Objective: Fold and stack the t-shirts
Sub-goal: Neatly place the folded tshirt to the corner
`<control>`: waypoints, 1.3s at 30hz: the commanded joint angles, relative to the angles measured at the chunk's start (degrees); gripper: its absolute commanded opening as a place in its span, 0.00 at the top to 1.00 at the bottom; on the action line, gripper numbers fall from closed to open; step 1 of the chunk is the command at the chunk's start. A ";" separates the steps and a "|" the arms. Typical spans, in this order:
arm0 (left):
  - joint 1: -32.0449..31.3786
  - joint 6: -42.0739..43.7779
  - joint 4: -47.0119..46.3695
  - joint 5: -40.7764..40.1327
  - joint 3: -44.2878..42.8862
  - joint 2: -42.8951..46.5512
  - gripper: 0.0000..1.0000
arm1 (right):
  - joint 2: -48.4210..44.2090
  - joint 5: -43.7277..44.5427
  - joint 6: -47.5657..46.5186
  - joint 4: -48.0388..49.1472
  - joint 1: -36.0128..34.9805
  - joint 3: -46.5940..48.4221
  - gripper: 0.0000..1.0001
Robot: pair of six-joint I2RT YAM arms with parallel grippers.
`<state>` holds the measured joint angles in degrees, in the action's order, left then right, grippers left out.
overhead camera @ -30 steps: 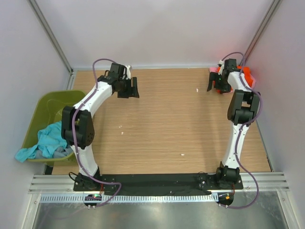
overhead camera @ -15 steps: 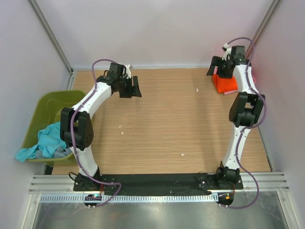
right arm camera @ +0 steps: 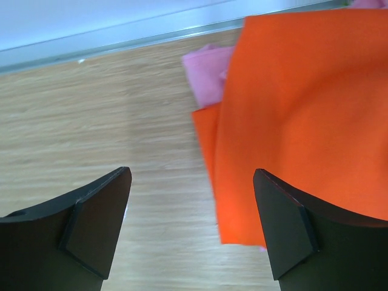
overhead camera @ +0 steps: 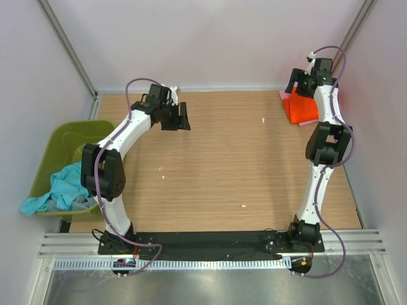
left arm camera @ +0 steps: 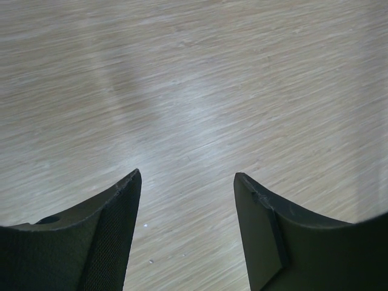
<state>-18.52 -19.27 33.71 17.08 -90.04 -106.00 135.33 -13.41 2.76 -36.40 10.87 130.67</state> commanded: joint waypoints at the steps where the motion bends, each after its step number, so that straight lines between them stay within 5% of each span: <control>1: -0.11 3.26 -0.49 -3.71 0.13 4.13 0.37 | 0.55 7.59 0.31 4.41 0.38 5.90 0.12; 6: -0.20 13.10 1.35 -27.06 -9.15 5.27 0.29 | -9.25 11.39 -7.59 4.06 -4.71 4.43 0.09; 9: 0.50 17.06 1.00 -36.99 -14.18 4.05 0.01 | -15.86 9.02 -9.27 4.93 -9.45 -0.58 0.00; 12: 1.73 13.57 1.09 -41.59 -20.60 2.55 0.00 | -22.55 8.83 -7.35 5.73 -14.89 -3.75 0.00; 16: 3.40 6.62 4.07 -40.73 -27.19 1.67 0.00 | -27.21 18.93 1.97 5.12 -20.53 -8.23 0.00; 25: 5.25 1.86 7.59 -32.12 -26.24 1.58 0.00 | -36.19 30.62 -7.50 8.19 -23.45 -24.94 0.00; 27: 5.25 2.39 8.82 -30.01 -25.71 1.41 0.00 | -33.74 28.54 -10.76 6.01 -21.26 -21.72 0.00; 30: 5.08 2.74 8.91 -25.18 -24.32 2.11 0.00 | -28.65 8.98 -3.84 0.65 -12.39 -12.15 0.00; 32: 4.64 2.74 8.82 -23.33 -23.34 2.55 0.00 | -26.44 3.93 -2.85 0.19 -8.79 -9.57 0.00; 39: 2.36 10.46 8.48 -26.37 -19.65 2.55 0.05 | -15.19 12.26 2.41 -0.07 -5.34 -1.66 0.00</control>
<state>-15.05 -14.02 42.70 -8.08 -110.32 -104.95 117.56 -1.41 2.00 -36.10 6.22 124.53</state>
